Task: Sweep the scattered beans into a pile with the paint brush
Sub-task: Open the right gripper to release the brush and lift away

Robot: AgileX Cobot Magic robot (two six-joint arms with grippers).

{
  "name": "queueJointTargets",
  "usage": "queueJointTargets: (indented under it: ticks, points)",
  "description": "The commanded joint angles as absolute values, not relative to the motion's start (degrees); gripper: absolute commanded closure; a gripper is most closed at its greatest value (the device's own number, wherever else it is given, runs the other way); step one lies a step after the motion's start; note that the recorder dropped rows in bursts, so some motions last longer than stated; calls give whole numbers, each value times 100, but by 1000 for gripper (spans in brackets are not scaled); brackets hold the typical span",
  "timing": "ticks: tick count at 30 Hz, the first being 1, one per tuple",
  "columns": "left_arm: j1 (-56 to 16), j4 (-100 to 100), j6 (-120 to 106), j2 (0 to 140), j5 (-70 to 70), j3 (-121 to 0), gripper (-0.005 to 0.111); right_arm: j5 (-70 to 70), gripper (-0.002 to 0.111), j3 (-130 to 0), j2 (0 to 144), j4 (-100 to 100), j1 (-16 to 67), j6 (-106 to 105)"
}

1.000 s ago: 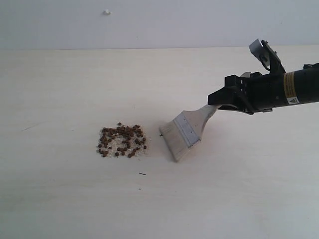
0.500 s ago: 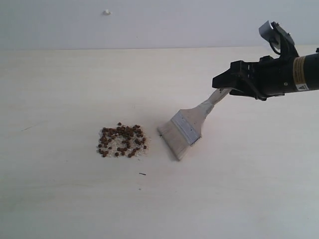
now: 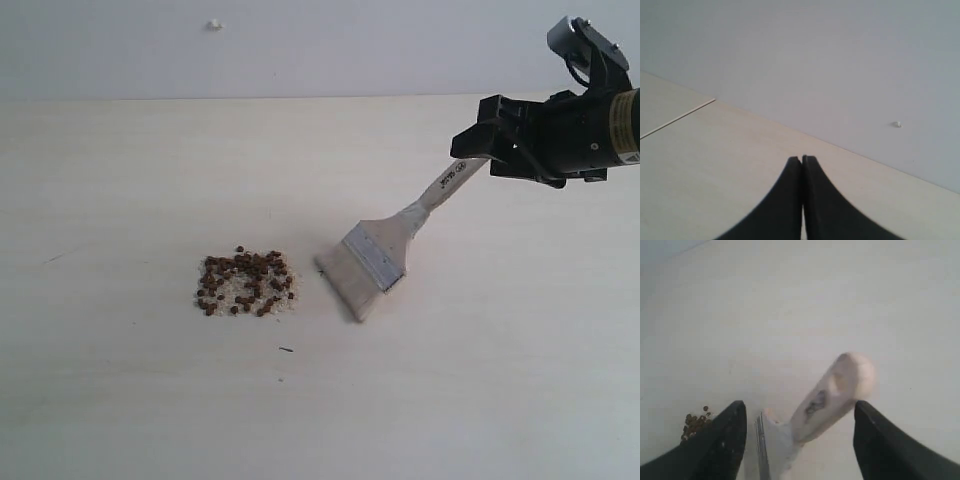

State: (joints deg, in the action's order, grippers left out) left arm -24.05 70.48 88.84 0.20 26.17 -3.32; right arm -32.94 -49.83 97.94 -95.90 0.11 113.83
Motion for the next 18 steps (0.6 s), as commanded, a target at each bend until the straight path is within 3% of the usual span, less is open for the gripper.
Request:
queueJointTargets:
  ticks: [1,5,7,9,13,18]
  points:
    - [-2395,7069,8857,0,2630,-323,107,-3245,51,-4973,9730,-9624,32,11581]
    - [-2395,7069,8857,0,2630,-323,107,-3140,52,-4973,9730,-9675,32,11581]
    - [-2395,7069,8857,0,2630,-323,107,-3075,59,-4973,9730,-9949,32,11855]
    - [-2395,7069,8857,0,2630,-323,107,-2943,72,-4973,9740,-9995,32,12155]
    - [-2395,7069,8857,0,2630,-323,107,-2907,109,-4958,9890,-9995,32,12036]
    - [-2395,7069,8857,0,2630,-323,107,-2598,108,-4978,10077,-9995,247,11852]
